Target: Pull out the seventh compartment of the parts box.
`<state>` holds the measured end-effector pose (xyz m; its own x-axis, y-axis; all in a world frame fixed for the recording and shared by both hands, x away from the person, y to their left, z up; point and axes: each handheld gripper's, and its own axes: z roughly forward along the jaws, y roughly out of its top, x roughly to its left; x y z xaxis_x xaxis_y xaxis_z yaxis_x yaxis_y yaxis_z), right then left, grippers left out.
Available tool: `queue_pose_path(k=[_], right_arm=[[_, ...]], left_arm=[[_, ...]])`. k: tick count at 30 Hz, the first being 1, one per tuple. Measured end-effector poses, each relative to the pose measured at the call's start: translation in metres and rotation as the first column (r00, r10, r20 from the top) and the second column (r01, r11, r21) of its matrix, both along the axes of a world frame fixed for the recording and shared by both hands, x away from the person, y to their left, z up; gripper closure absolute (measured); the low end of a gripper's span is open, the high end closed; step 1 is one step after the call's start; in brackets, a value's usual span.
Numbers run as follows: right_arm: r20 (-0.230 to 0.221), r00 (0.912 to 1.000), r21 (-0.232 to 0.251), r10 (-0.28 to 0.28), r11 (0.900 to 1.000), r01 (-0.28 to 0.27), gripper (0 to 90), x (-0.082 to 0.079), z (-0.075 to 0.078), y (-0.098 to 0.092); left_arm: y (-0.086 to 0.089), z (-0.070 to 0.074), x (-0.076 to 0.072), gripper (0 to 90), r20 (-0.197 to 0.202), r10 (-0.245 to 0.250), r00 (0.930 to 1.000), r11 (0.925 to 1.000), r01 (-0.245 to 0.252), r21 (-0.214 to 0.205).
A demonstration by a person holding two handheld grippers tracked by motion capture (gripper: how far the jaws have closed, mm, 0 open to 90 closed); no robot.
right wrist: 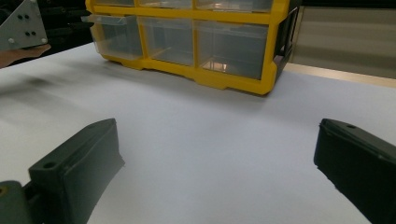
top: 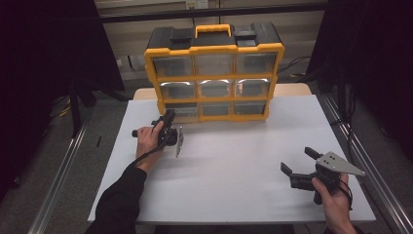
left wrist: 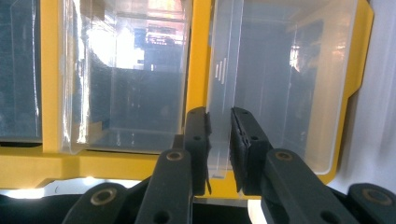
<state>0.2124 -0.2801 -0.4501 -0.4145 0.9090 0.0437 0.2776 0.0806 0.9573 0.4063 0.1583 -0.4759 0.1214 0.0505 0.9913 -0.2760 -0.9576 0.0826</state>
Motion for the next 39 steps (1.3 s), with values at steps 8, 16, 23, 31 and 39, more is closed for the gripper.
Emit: queue_pose_path(k=[8, 16, 23, 31, 39], right_arm=[[0.0, 1.0, 0.0, 0.0, 1.0, 0.0, 0.2, 0.0, 0.0, 0.0], [0.001, 1.0, 0.001, -0.001, 1.0, 0.001, 0.2, 0.0, 0.0, 0.0], [0.0, 1.0, 0.001, 0.0, 1.0, 0.0, 0.2, 0.0, 0.0, 0.0], [-0.002, 1.0, 0.002, 0.0, 1.0, 0.0, 0.2, 0.0, 0.0, 0.001], [-0.003, 1.0, 0.004, 0.0, 1.0, 0.0, 0.2, 0.0, 0.0, 0.001]], left_arm=[[0.0, -0.001, -0.003, 78.2, -0.004, 0.001, 1.0, 1.0, -0.001, -0.006], [0.001, 0.0, -0.008, 78.4, 0.004, -0.001, 1.0, 1.0, 0.001, -0.002], [0.003, -0.001, -0.014, 78.4, 0.007, -0.009, 0.9999, 0.9999, 0.009, 0.007], [0.003, 0.0, -0.017, 78.6, 0.007, -0.013, 0.9999, 0.9997, 0.013, 0.023], [0.005, -0.001, -0.023, 78.6, 0.018, -0.016, 0.9997, 0.9998, 0.016, 0.009]])
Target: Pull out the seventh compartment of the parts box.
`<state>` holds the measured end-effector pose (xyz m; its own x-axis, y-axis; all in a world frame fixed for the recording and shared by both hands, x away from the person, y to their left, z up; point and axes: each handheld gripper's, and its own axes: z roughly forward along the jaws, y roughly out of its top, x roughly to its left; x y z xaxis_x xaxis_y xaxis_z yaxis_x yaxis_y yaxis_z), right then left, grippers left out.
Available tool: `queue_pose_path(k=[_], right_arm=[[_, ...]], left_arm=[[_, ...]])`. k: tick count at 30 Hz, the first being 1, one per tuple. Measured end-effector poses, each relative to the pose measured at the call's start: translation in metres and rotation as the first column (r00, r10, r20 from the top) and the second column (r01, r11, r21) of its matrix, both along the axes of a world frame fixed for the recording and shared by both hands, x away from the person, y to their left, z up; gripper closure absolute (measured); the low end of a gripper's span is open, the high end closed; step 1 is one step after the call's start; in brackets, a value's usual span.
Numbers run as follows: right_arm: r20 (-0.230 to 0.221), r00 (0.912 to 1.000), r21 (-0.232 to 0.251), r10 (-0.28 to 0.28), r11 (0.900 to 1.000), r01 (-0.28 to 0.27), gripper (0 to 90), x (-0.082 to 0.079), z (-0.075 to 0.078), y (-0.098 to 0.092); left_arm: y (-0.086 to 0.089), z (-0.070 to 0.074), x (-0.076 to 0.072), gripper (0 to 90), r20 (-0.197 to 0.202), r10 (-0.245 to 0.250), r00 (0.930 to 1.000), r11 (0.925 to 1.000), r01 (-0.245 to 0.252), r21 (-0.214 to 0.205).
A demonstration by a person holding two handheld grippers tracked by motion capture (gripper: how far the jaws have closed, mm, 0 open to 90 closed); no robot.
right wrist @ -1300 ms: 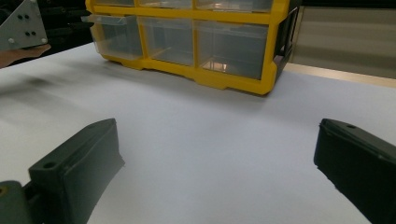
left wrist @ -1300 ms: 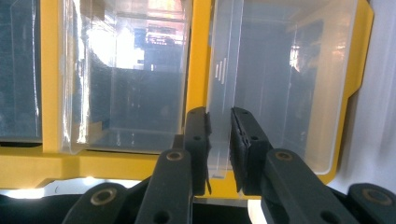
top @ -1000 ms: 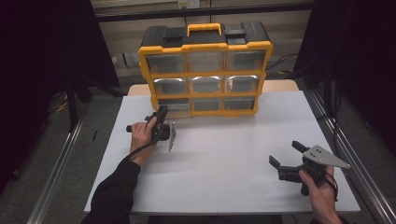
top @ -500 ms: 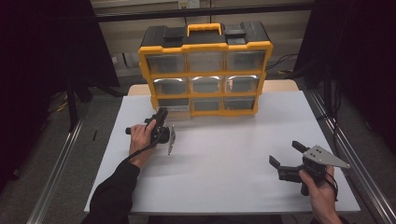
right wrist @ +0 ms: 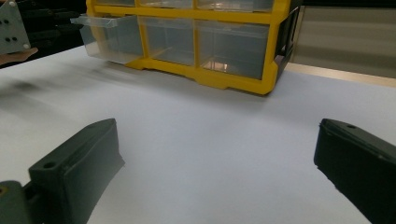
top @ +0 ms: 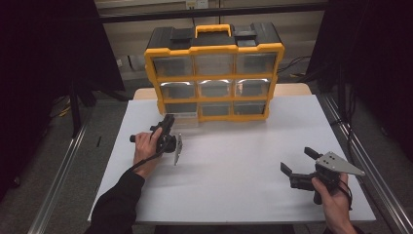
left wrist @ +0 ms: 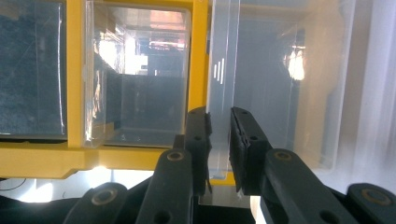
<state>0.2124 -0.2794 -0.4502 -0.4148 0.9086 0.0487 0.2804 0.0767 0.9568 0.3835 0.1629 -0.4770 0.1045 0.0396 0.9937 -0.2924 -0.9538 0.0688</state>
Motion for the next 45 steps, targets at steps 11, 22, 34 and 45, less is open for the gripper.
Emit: queue_pose_path(k=[11, 22, 34, 45], right_arm=[[0.002, 1.0, -0.001, -0.001, 1.0, 0.001, 0.2, 0.0, 0.0, 0.0], [0.004, 1.0, -0.005, -0.002, 1.0, 0.002, 0.2, 0.0, 0.0, -0.001], [0.001, 1.0, -0.005, 0.002, 1.0, -0.002, 0.2, -0.001, 0.0, 0.0], [0.005, 1.0, -0.005, 0.001, 1.0, -0.001, 0.2, 0.0, 0.0, 0.0]], left_arm=[[0.002, 0.001, -0.007, 78.8, 0.001, -0.005, 1.0, 1.0, 0.005, 0.007], [0.001, -0.001, -0.01, 79.2, 0.024, 0.006, 0.9997, 1.0, -0.006, 0.002], [0.002, -0.002, -0.01, 78.9, 0.018, -0.001, 0.9998, 0.9994, 0.0, 0.035], [0.002, -0.001, -0.017, 79.2, 0.011, 0.0, 0.9999, 0.9998, 0.0, 0.022]])
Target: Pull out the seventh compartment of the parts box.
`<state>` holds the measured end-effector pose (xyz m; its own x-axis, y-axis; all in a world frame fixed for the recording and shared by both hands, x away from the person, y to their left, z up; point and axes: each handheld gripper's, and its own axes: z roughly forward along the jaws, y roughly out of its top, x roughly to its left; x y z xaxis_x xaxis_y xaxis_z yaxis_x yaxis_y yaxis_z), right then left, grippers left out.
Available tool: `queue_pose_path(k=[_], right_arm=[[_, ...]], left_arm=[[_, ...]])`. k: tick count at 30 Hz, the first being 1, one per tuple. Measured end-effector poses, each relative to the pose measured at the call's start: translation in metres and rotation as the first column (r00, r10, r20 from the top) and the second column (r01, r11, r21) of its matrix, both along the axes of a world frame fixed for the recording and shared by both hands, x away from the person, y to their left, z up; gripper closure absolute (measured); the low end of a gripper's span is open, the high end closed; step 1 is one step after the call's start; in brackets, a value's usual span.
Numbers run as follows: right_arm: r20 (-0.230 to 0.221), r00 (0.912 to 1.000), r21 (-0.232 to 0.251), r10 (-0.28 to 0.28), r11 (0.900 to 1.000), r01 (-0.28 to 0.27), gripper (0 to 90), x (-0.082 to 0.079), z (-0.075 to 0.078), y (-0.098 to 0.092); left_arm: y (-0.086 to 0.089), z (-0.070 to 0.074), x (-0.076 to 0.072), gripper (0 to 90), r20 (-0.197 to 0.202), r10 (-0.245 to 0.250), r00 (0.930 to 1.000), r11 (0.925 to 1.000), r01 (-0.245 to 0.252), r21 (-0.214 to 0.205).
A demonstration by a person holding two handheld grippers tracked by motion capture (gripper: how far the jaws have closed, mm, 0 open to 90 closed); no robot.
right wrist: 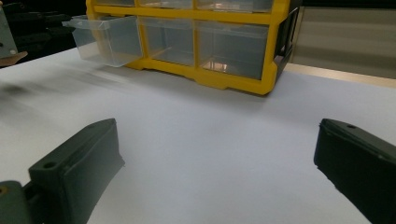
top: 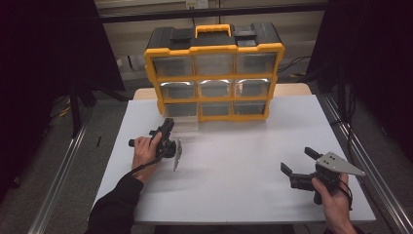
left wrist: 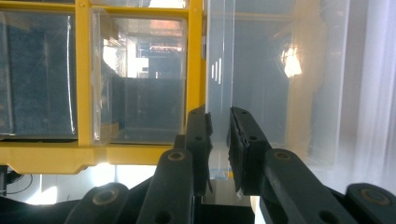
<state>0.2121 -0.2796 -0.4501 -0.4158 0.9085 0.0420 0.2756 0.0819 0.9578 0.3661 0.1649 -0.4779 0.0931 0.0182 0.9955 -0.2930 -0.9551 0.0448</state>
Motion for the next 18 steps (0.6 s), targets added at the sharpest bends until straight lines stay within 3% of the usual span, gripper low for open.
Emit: queue_pose_path(k=[6, 12, 14, 15, 18], right_arm=[[-0.004, 1.0, 0.001, 0.002, 1.0, -0.002, 0.2, 0.0, 0.0, 0.0], [-0.003, 1.0, 0.002, -0.003, 1.0, 0.003, 0.1, 0.0, 0.0, 0.0], [-0.004, 1.0, 0.002, -0.004, 1.0, 0.004, 0.2, 0.0, 0.0, 0.0], [-0.004, 1.0, 0.001, 0.0, 1.0, 0.0, 0.1, 0.0, 0.0, 0.0], [-0.002, 1.0, -0.002, 0.001, 1.0, -0.001, 0.1, 0.0, 0.0, 0.0]], left_arm=[[0.002, 0.002, -0.006, 79.2, -0.001, -0.029, 0.9996, 0.9995, 0.029, -0.014], [0.002, 0.004, -0.012, 79.2, 0.01, -0.024, 0.9997, 0.9997, 0.024, 0.006], [0.003, 0.002, -0.013, 79.2, -0.012, -0.041, 0.9991, 0.9986, 0.041, -0.033], [0.003, 0.003, -0.015, 79.2, -0.01, -0.031, 0.9995, 0.9994, 0.03, -0.016], [0.004, 0.004, -0.017, 79.2, -0.007, -0.039, 0.9992, 0.9991, 0.039, -0.014]])
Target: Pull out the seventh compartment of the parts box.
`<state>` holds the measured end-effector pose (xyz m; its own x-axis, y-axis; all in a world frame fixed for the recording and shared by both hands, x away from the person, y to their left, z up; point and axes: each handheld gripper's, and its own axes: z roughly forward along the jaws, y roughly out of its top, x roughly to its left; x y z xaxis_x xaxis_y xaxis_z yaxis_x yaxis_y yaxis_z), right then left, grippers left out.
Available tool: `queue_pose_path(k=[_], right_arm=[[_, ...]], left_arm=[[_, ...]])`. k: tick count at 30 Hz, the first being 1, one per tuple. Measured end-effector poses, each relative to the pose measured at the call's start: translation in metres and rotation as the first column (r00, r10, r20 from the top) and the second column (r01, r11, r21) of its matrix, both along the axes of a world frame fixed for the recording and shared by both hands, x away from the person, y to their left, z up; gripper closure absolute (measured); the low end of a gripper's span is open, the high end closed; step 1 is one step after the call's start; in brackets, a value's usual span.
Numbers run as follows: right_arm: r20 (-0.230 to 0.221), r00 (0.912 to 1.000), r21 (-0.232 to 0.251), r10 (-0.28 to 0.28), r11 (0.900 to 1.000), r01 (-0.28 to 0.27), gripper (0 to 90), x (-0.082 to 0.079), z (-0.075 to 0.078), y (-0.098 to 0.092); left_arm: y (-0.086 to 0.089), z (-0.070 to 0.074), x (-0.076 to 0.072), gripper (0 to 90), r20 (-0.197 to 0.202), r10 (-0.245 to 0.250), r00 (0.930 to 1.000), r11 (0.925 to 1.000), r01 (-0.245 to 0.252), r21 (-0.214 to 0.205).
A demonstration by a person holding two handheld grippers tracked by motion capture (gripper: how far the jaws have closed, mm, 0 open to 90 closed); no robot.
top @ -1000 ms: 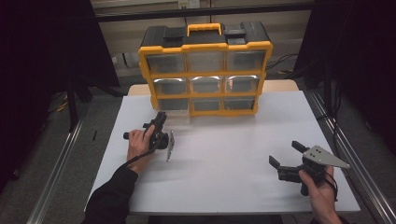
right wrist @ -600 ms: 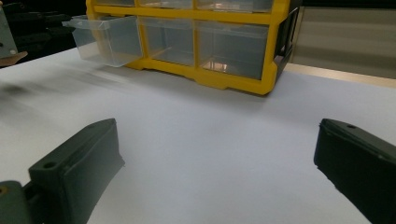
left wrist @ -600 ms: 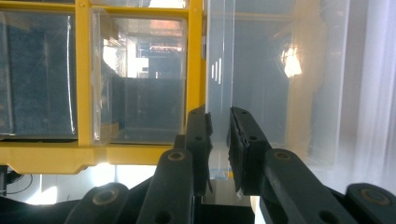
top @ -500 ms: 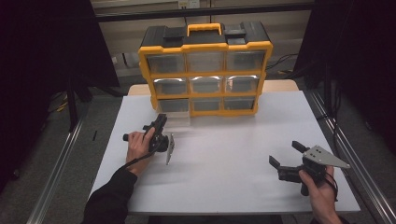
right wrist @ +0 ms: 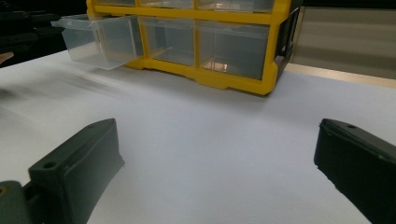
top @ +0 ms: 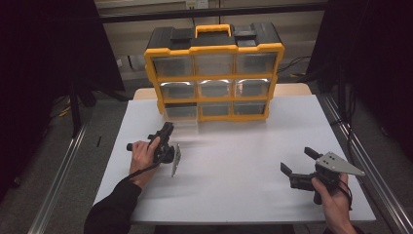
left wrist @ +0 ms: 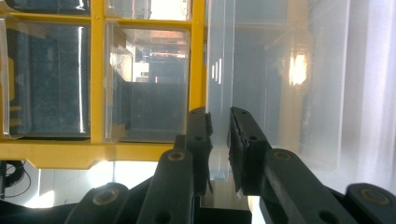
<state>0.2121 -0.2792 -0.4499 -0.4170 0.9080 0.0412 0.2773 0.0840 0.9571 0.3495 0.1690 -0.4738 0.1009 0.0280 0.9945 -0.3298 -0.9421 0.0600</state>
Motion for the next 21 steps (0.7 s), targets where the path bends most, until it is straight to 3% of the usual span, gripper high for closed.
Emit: queue_pose_path(k=[4, 5, 8, 9, 11, 15, 16, 18, 21], right_arm=[[-0.004, 1.0, 0.003, -0.001, 1.0, 0.001, 0.1, 0.0002, -0.0001, -0.0001], [-0.004, 1.0, 0.003, -0.001, 1.0, 0.001, 0.1, 0.0002, -0.0001, -0.0001], [-0.005, 1.0, 0.003, -0.003, 1.0, 0.003, 0.1, 0.0004, -0.0003, 0.0001], [-0.003, 1.0, 0.002, -0.001, 1.0, 0.001, 0.2, 0.0006, -0.0003, 0.0], [-0.004, 1.0, 0.003, -0.001, 1.0, 0.001, 0.1, 0.0004, -0.0003, 0.0001], [-0.005, 1.0, 0.005, -0.006, 1.0, 0.006, 0.2, 0.0007, -0.0005, -0.0001], [-0.006, 1.0, 0.004, -0.005, 1.0, 0.005, 0.1, 0.0006, -0.0004, -0.0001], [-0.005, 1.0, 0.004, -0.002, 1.0, 0.002, 0.2, 0.0005, -0.0003, 0.0001], [-0.006, 1.0, 0.004, -0.006, 1.0, 0.006, 0.1, 0.0007, -0.0004, 0.0001]], left_arm=[[0.0005, -0.0005, -0.0024, 79.1, -0.001, 0.002, 1.0, 1.0, -0.002, -0.008], [0.0013, 0.0006, -0.0023, 79.1, -0.006, 0.0, 1.0, 0.9999, 0.0, 0.012], [0.0023, 0.0001, -0.0024, 78.7, -0.009, -0.004, 1.0, 0.9999, 0.004, 0.014], [0.0028, -0.0022, -0.0015, 78.6, -0.016, -0.013, 0.9998, 0.9999, 0.013, -0.01], [0.0043, -0.0017, -0.0024, 78.6, -0.026, 0.002, 0.9997, 0.9999, -0.002, 0.011], [0.0032, -0.003, -0.0016, 78.3, -0.038, -0.019, 0.9991, 0.9997, 0.02, 0.016], [0.0031, -0.0032, -0.0034, 78.1, -0.031, 0.008, 0.9995, 0.9996, -0.007, 0.027], [0.0031, -0.0028, -0.002, 78.1, -0.042, -0.014, 0.999, 0.9998, 0.014, 0.013], [0.0035, -0.0035, -0.002, 78.0, -0.038, 0.001, 0.9993, 0.9999, -0.001, 0.012]])
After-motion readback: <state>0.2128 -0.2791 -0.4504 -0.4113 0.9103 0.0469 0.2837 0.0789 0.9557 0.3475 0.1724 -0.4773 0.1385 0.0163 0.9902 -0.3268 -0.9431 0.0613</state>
